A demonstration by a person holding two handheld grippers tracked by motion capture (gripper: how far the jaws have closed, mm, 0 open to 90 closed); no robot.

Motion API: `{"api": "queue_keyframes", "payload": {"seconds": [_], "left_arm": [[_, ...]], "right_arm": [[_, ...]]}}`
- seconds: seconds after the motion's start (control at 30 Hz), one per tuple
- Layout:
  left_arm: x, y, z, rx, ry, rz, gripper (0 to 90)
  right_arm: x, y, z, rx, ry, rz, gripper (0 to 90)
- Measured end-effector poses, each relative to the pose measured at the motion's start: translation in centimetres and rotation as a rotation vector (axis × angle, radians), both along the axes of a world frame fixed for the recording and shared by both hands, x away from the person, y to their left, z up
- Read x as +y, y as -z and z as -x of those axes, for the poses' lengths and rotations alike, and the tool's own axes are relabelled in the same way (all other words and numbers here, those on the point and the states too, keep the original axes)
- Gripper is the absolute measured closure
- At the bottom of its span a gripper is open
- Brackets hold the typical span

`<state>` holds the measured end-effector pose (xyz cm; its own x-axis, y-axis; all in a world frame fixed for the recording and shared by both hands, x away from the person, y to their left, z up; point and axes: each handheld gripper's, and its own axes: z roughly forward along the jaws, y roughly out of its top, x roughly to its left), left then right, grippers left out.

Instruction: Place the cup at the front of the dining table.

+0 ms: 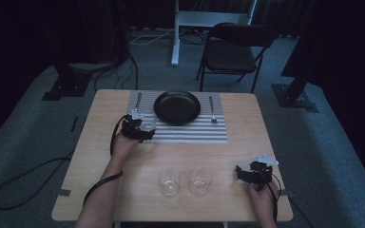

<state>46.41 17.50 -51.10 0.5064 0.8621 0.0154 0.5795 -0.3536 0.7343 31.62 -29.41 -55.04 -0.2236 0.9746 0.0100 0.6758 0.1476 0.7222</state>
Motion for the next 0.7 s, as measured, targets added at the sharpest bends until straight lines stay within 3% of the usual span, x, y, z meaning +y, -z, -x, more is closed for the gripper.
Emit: {"api": "queue_keyframes", "payload": {"seconds": [0.3,0.7], "left_arm": [[0.1,0.3,0.8,0.013,0.022,-0.027,10.6],[1.0,1.0,2.0,0.038,0.027,-0.01,10.6]], "right_arm": [[0.0,0.0,0.0,0.0,0.0,0.0,12.3],[0.0,0.0,0.0,0.0,0.0,0.0,12.2]]}}
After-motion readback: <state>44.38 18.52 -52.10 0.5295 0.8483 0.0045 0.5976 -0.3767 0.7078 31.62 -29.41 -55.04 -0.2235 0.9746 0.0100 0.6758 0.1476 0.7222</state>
